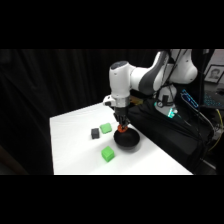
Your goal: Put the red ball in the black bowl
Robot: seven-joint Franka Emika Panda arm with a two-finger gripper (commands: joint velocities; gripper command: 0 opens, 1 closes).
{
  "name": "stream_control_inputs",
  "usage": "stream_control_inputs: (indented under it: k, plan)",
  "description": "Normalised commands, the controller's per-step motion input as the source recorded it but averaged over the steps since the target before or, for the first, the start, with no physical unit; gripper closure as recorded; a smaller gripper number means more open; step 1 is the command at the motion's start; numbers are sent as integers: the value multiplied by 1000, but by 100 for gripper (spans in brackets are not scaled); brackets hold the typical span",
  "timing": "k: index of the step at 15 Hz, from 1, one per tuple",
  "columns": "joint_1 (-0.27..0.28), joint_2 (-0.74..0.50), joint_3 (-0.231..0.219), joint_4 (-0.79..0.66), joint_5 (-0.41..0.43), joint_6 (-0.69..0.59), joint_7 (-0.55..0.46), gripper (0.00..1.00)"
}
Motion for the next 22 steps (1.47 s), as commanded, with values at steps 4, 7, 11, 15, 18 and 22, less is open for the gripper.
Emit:
stream_control_inputs:
  k: [4, 7, 11, 15, 18, 22]
  plan:
    - [-4, 180, 57, 5, 173, 259, -229, 98]
    - [-15, 154, 69, 64, 139, 127, -198, 65]
    - [-12, 93, 54, 83, 77, 73, -141, 35]
    - [11, 12, 5, 90, -40, -53, -44, 2]
    - [33, -207, -15, 21, -98, -192, 19, 0]
    - [28, -369, -18, -21, -67, -306, 39, 0]
